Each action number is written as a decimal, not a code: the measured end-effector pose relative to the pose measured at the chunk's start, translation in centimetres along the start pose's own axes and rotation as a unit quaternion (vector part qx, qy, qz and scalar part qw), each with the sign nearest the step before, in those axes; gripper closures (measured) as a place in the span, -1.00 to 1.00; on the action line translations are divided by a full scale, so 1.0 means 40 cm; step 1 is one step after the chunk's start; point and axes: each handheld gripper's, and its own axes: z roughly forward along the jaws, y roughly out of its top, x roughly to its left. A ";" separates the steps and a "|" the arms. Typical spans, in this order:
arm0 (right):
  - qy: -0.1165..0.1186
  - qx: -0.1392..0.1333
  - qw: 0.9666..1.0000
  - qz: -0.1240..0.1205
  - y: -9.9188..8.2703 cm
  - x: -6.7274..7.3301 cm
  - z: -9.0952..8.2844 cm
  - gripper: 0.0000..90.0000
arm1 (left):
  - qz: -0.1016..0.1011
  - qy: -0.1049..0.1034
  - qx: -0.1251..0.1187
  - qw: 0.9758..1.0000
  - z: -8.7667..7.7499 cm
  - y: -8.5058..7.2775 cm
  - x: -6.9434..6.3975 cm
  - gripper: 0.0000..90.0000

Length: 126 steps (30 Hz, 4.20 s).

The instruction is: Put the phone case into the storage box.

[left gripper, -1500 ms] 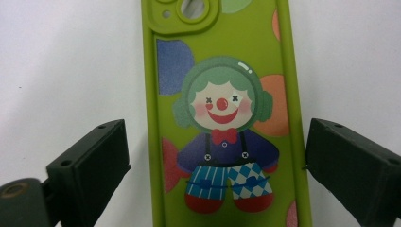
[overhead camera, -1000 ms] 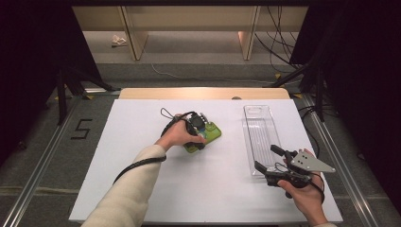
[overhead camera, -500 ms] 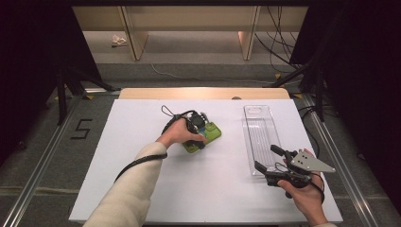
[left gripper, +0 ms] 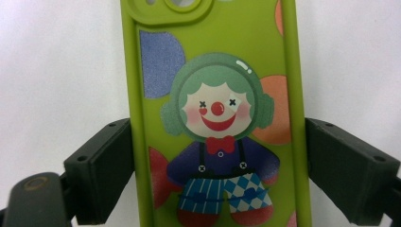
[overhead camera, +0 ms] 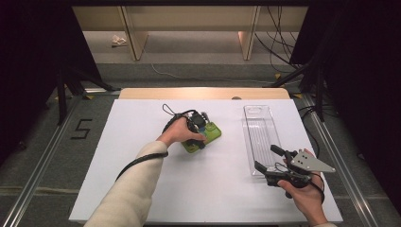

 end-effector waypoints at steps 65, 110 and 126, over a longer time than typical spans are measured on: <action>-0.004 -0.001 1.000 0.002 0.001 0.001 0.000 -0.67 | -0.022 0.009 -0.065 0.998 -0.042 -0.042 -0.010 -0.64; -0.010 0.003 1.000 -0.001 0.003 0.006 0.005 -0.67 | -0.066 0.054 -0.218 0.972 -0.123 -0.170 -0.103 -0.64; -0.009 0.003 1.000 -0.001 0.005 0.008 0.007 -0.67 | -0.070 0.072 -0.260 0.960 -0.150 -0.230 -0.144 -0.64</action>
